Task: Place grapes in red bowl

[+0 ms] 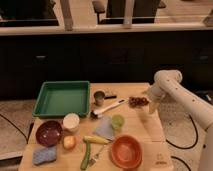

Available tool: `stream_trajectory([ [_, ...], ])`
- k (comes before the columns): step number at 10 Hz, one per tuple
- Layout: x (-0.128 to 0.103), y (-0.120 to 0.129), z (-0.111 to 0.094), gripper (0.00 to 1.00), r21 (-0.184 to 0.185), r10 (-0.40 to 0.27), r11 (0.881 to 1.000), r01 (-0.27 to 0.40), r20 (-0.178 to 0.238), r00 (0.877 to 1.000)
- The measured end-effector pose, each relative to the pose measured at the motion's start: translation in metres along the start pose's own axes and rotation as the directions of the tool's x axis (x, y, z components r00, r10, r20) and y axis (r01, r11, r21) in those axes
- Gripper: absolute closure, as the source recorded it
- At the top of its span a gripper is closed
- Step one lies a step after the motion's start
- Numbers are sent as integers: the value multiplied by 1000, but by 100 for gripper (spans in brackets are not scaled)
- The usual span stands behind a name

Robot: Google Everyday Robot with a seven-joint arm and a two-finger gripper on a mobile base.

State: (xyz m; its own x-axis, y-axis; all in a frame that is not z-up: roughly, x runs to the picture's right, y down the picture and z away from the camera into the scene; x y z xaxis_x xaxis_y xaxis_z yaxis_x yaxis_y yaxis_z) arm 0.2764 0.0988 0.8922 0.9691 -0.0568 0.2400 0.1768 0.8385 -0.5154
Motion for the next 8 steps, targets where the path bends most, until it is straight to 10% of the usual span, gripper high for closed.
stream_trajectory([
  [8, 0, -1, 17, 20, -35, -47, 998, 48, 35, 998],
])
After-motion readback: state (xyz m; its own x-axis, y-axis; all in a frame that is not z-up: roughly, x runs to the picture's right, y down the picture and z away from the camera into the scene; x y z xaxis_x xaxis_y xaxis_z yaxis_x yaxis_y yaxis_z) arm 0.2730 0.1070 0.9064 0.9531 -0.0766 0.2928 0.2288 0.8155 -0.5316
